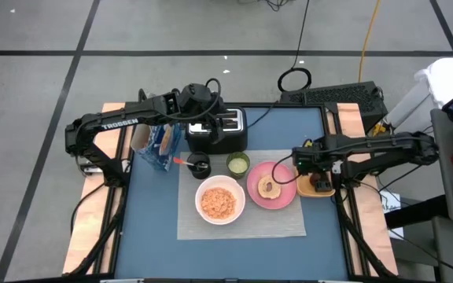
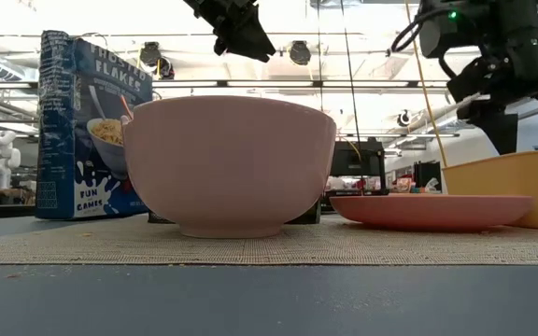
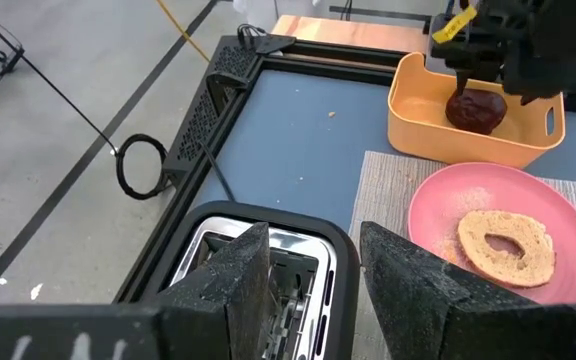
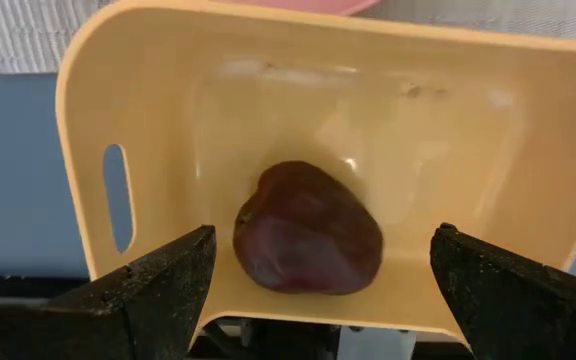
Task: Arrange a breakfast setting
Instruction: Put the apple on the top right of the gray mat
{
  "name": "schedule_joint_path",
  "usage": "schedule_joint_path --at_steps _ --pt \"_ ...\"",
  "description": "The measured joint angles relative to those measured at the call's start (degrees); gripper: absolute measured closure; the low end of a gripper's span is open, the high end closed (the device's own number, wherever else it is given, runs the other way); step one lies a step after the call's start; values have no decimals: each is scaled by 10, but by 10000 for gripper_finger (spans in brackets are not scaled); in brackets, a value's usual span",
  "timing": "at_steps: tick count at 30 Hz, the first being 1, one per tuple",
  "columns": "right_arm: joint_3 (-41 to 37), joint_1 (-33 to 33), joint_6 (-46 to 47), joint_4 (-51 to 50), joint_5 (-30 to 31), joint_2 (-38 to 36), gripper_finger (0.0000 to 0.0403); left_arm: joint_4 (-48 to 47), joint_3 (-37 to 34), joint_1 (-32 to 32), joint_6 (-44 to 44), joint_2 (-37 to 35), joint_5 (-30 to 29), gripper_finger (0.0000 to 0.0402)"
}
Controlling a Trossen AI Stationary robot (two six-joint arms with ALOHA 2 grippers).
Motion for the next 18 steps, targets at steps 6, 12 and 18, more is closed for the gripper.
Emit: schedule_joint_path --at_steps 6,12,18 --pt "0 0 0 -1 -3 36 47 0 0 0 0 0 0 236" --pt "0 0 0 -1 -3 55 47 0 0 0 0 0 0 236" --pt "1 0 14 -1 36 67 47 0 0 0 0 0 0 236"
